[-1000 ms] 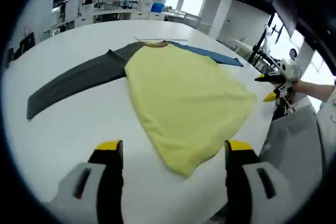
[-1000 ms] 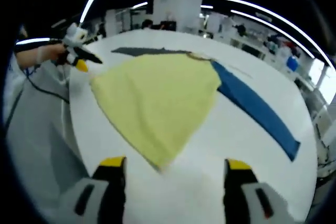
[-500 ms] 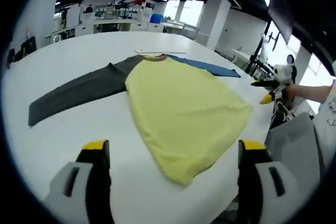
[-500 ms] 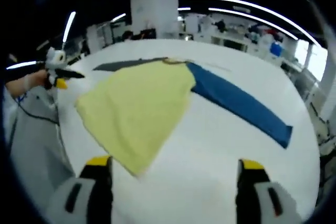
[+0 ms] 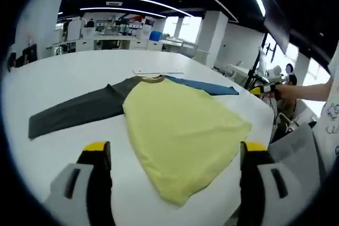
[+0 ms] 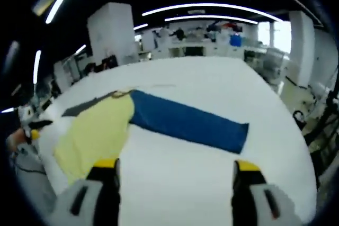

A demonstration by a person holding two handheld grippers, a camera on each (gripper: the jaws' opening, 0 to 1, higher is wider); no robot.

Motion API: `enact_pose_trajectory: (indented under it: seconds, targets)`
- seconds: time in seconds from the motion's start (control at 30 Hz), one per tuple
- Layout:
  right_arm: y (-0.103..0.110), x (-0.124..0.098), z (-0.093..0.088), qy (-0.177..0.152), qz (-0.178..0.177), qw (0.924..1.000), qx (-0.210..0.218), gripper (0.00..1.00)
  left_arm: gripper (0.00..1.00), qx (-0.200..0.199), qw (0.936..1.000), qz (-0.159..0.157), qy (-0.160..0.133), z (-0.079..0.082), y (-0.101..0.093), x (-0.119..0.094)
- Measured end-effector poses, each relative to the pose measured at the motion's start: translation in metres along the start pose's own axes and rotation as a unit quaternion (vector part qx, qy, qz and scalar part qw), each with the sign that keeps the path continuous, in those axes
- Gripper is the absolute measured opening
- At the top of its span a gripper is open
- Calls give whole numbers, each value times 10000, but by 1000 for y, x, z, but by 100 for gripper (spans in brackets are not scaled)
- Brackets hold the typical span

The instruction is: Fold the garment on the visible template until the final outline fits inside the template.

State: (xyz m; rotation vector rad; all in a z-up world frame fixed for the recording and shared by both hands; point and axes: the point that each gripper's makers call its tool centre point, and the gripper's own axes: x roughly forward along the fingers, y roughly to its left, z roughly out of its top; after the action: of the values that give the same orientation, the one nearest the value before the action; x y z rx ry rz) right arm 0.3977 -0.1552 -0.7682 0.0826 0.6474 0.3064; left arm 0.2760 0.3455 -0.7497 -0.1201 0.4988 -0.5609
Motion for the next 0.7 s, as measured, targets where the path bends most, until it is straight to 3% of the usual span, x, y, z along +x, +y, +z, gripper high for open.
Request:
enact_pose_trajectory:
  seconds: [0.07,0.27,0.33,0.43,0.53,0.7]
  targets:
    - [-11,4,7,-71,22,9994,329,84,99,-58,9999,-10,-105,4,-1,-1]
    - [-38,19,13,17,-205,9987,472,72,99,-115,9996,72,-244,6,2,-4]
    - [-38,21,11,60,-273,9981,552,67,99,-120,9996,90,-248,6,3,-6]
    - [-48,31,16,-54,-322,9936,1082,60,99,-147,9995,122,-265,5,3,-7]
    - [-65,44,12,60,-522,9919,1155,53,99,-233,9992,133,-300,4,0,-8]
    - [-77,51,11,32,-775,9855,1509,40,98,-312,9986,198,-366,4,0,-9]
